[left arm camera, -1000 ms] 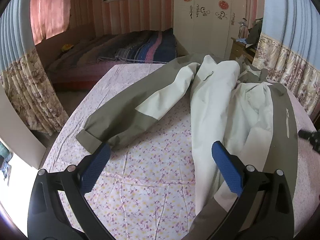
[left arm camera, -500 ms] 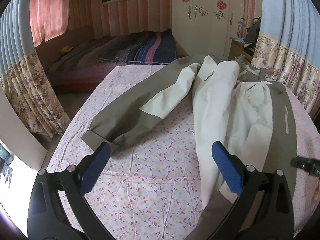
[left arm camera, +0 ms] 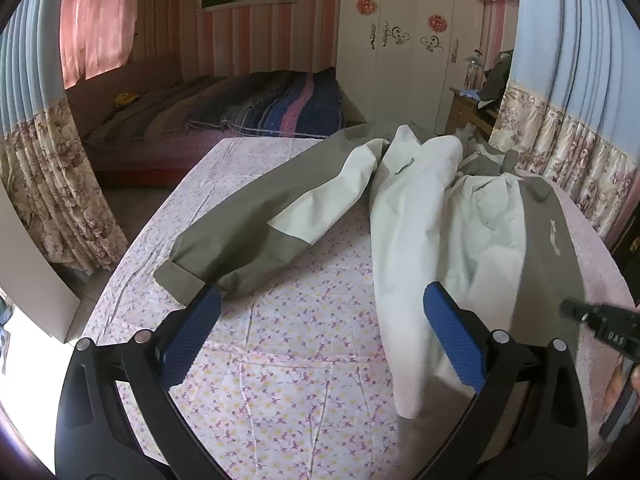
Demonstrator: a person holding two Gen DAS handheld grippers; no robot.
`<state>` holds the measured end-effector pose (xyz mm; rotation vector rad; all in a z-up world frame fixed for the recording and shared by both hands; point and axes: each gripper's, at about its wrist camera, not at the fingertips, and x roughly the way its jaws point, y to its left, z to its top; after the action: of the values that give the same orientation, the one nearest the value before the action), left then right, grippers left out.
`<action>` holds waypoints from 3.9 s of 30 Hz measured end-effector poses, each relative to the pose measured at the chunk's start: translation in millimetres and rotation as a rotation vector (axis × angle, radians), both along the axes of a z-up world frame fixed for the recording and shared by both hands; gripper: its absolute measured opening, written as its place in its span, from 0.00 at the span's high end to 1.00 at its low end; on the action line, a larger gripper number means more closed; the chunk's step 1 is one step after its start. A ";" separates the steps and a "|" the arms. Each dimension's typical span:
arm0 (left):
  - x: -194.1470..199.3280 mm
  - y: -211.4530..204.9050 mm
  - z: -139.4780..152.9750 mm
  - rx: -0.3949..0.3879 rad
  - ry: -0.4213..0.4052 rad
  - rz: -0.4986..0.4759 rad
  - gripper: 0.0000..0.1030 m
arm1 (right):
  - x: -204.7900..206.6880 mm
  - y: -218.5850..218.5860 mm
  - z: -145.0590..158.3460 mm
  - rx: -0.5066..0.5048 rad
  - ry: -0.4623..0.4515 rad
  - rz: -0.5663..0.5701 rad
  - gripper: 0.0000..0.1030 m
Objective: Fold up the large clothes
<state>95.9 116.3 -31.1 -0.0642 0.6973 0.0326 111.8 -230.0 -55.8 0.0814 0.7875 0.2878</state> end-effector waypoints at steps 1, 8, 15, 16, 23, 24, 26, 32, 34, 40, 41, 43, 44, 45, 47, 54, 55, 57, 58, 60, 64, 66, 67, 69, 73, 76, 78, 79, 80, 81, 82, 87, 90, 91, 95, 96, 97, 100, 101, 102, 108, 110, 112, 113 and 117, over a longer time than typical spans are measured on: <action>1.4 -1.3 0.3 0.000 0.004 0.003 0.03 | -1.3 -3.7 9.0 -0.049 -0.038 -0.010 0.99; 11.7 -19.1 -3.1 -0.005 0.028 -0.017 0.03 | 18.3 -91.2 82.4 -0.557 -0.297 -0.283 0.99; 22.1 -40.0 -10.5 0.020 0.063 -0.046 0.03 | 106.4 -176.2 71.1 -1.142 -0.280 -0.405 0.99; 21.6 -40.4 -10.5 0.023 0.064 -0.047 0.03 | 120.8 -188.8 68.5 -1.187 -0.267 -0.428 0.99; 25.5 -43.2 -14.7 0.045 0.084 -0.061 0.03 | 197.5 -255.3 41.4 -1.009 0.006 -0.542 0.96; 26.0 -44.2 -16.2 0.051 0.084 -0.064 0.03 | 192.7 -255.4 44.2 -0.936 0.010 -0.542 0.91; 27.8 -46.4 -21.9 0.070 0.088 -0.071 0.03 | 173.1 -249.7 56.1 -0.801 -0.011 -0.567 0.80; 40.0 -44.9 -39.9 0.062 0.129 -0.091 0.03 | 71.9 -190.2 56.1 -0.469 -0.111 -0.474 0.23; 43.7 -46.9 -42.9 0.057 0.134 -0.097 0.03 | 48.8 -151.0 38.0 -0.464 -0.102 -0.394 0.22; 38.9 -49.2 -43.4 0.062 0.116 -0.114 0.03 | 10.6 -88.7 -1.9 -0.231 0.047 -0.228 0.21; 38.0 -47.0 -44.2 0.060 0.119 -0.109 0.03 | 11.7 -84.1 -13.8 -0.157 0.110 -0.203 0.21; 35.4 -40.2 -45.4 0.050 0.126 -0.095 0.03 | 15.8 -79.3 -30.8 -0.034 0.192 -0.184 0.21; 33.9 -37.1 -45.9 0.045 0.128 -0.088 0.03 | 17.3 -78.2 -37.6 0.023 0.223 -0.183 0.22; 32.6 -34.0 -46.3 0.041 0.130 -0.080 0.03 | 19.5 -77.5 -43.0 0.075 0.251 -0.176 0.24; 30.1 -28.3 -46.3 0.032 0.133 -0.061 0.03 | 18.1 -64.0 -47.7 0.119 0.264 -0.153 0.39; 20.8 -29.5 -35.8 0.034 0.110 -0.028 0.03 | -13.0 -14.1 -6.8 -0.346 -0.006 -0.001 0.94; 19.1 -31.6 -33.4 0.037 0.105 -0.029 0.03 | -16.4 -19.7 1.5 -0.432 -0.045 -0.023 0.94; 17.6 -35.3 -31.0 0.038 0.100 -0.036 0.03 | -16.3 -38.2 11.2 -0.588 -0.089 -0.096 0.94; 18.9 -39.6 -30.9 0.039 0.100 -0.044 0.03 | -14.4 -50.7 12.4 -0.648 -0.090 -0.137 0.94; 20.6 -46.3 -33.0 0.041 0.106 -0.058 0.03 | -7.1 -82.6 10.1 -0.776 -0.085 -0.241 0.93; 32.8 -71.0 -46.3 -0.007 0.149 -0.125 0.03 | 7.8 -137.5 -7.7 -0.897 -0.038 -0.441 0.92; 38.8 -88.6 -50.8 -0.019 0.165 -0.163 0.03 | 9.4 -145.1 -14.8 -0.816 -0.007 -0.446 0.92; 41.8 -102.4 -52.4 -0.026 0.166 -0.198 0.03 | 9.6 -146.5 -15.7 -0.762 0.004 -0.444 0.92; 46.1 -124.4 -53.7 -0.031 0.169 -0.247 0.03 | 4.5 -144.0 -15.2 -0.707 0.002 -0.434 0.92; 56.6 -173.7 -61.8 -0.093 0.198 -0.363 0.03 | 1.8 -134.9 -10.2 -0.647 -0.011 -0.413 0.91; 62.1 -203.5 -74.7 -0.146 0.241 -0.419 0.03 | 0.6 -138.1 -13.0 -0.628 -0.018 -0.402 0.91; 66.8 -216.9 -82.6 -0.166 0.262 -0.411 0.04 | 2.4 -135.8 -15.5 -0.622 -0.022 -0.391 0.91; 70.5 -223.0 -85.4 -0.194 0.267 -0.410 0.05 | 3.9 -138.9 -13.4 -0.619 -0.024 -0.388 0.91; 75.3 -227.7 -88.5 -0.222 0.273 -0.416 0.15 | 2.9 -136.7 -13.9 -0.614 -0.029 -0.385 0.91; 81.3 -233.6 -91.9 -0.273 0.300 -0.439 0.37 | 1.8 -139.8 -12.3 -0.609 -0.031 -0.380 0.91; 85.6 -236.7 -94.4 -0.298 0.313 -0.457 0.49 | 1.6 -139.1 -12.1 -0.603 -0.032 -0.376 0.91; 87.9 -263.8 -90.9 -0.158 0.281 -0.476 0.86 | -0.5 -127.2 -11.2 -0.590 -0.047 -0.317 0.92; 84.7 -255.1 -72.3 -0.148 0.246 -0.490 0.92 | -7.4 -120.6 -0.4 -0.555 -0.083 -0.294 0.95; 80.4 -246.2 -61.5 -0.158 0.217 -0.495 0.92 | -11.4 -118.4 6.3 -0.529 -0.096 -0.287 0.96; 50.6 -204.7 -15.0 -0.126 0.086 -0.482 0.94 | -30.5 -103.0 43.9 -0.404 -0.154 -0.231 0.97; 44.4 -195.4 -6.7 -0.125 0.069 -0.478 0.94 | -34.0 -98.5 51.1 -0.385 -0.168 -0.216 0.97; 37.3 -180.9 7.1 -0.127 0.055 -0.470 0.94 | -38.1 -92.1 59.8 -0.362 -0.185 -0.194 0.97; 12.5 -148.5 34.2 -0.086 0.026 -0.426 0.95 | -52.9 -62.5 84.1 -0.316 -0.254 -0.106 0.97; 3.6 -138.6 42.9 -0.084 0.019 -0.414 0.95 | -56.1 -55.7 87.6 -0.317 -0.271 -0.090 0.97; -10.5 -125.0 56.3 -0.080 0.007 -0.403 0.94 | -60.3 -44.2 91.7 -0.332 -0.297 -0.064 0.97; -33.4 -97.1 53.1 0.097 0.054 -0.304 0.79 | -39.0 -40.4 75.9 -0.588 -0.315 -0.168 1.00; -26.2 -92.8 20.8 0.144 0.139 -0.275 0.67 | -24.8 -59.4 61.0 -0.650 -0.258 -0.224 1.00; -20.4 -89.8 -6.0 0.153 0.206 -0.269 0.57 | -12.1 -83.3 42.8 -0.649 -0.168 -0.254 1.00; -19.5 -88.4 -12.4 0.157 0.219 -0.267 0.49 | -7.7 -94.2 33.8 -0.617 -0.117 -0.258 1.00; -20.7 -67.0 -2.8 0.210 0.161 -0.198 0.10 | -4.6 -102.2 20.0 -0.545 -0.058 -0.238 1.00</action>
<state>75.3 49.2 -33.9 0.2114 0.8547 -0.0796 107.1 -332.1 -35.8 -0.3433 0.7671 -0.1543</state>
